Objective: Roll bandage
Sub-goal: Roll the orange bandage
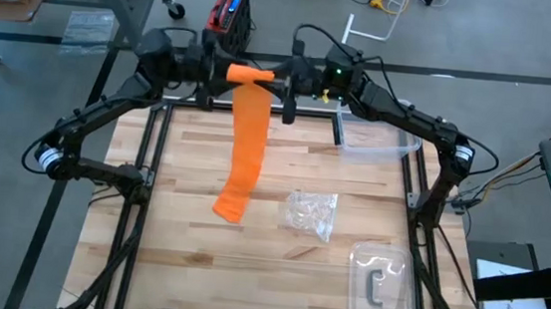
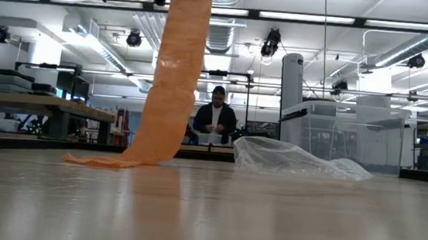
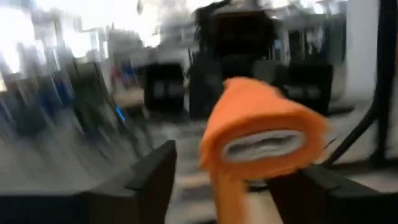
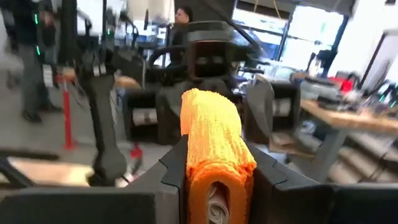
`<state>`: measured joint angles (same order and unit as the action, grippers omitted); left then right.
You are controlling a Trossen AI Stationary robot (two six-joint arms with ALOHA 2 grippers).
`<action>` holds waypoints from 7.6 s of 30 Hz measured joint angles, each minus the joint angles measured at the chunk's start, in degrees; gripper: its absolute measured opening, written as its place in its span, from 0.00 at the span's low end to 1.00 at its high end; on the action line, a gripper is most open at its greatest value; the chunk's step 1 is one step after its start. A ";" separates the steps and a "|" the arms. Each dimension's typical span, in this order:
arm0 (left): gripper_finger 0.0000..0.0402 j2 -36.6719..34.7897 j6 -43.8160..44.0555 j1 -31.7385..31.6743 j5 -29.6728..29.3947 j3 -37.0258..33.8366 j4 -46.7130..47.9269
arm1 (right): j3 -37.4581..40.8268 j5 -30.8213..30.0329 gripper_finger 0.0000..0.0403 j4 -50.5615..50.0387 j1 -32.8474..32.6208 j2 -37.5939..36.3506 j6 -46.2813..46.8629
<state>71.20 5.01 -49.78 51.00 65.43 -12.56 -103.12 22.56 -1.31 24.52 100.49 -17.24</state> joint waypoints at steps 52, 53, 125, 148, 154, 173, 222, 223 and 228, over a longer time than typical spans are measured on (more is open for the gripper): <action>0.22 0.00 -9.88 1.05 0.15 0.09 2.10 | 0.42 -3.54 0.30 -3.10 -0.14 0.35 6.64; 0.22 0.02 -12.80 1.09 -0.44 0.09 2.10 | 0.42 -3.58 0.34 -3.46 -0.14 0.20 8.32; 0.71 -1.70 -24.76 4.10 -22.90 0.24 11.35 | 0.42 -3.79 0.18 -3.95 0.15 -2.45 15.76; 0.83 -5.98 -16.16 4.15 -8.38 0.24 7.65 | 0.42 -5.56 0.16 -3.97 -0.38 -2.45 5.63; 0.77 -4.40 -11.44 4.15 -6.94 0.24 4.99 | 0.42 -5.44 0.14 -3.58 -0.40 -2.45 4.50; 0.40 -2.91 -13.00 4.52 -6.88 0.24 1.01 | 0.42 -3.12 0.17 -3.90 -0.38 -2.45 4.63; 0.14 -2.99 -84.70 5.95 -3.58 0.22 -6.64 | -6.64 3.91 0.70 -11.90 0.46 -2.16 25.98; 0.14 -2.99 -84.24 5.97 -3.56 0.22 -6.84 | -6.64 4.04 0.70 -11.86 0.43 -2.16 25.48; 0.16 -2.99 -83.37 6.04 -3.17 0.22 -6.77 | -6.66 4.89 0.67 -10.65 0.36 -2.16 23.79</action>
<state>68.20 -78.36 -43.74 47.83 65.65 -19.33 -109.78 27.45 -11.96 24.88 98.32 6.55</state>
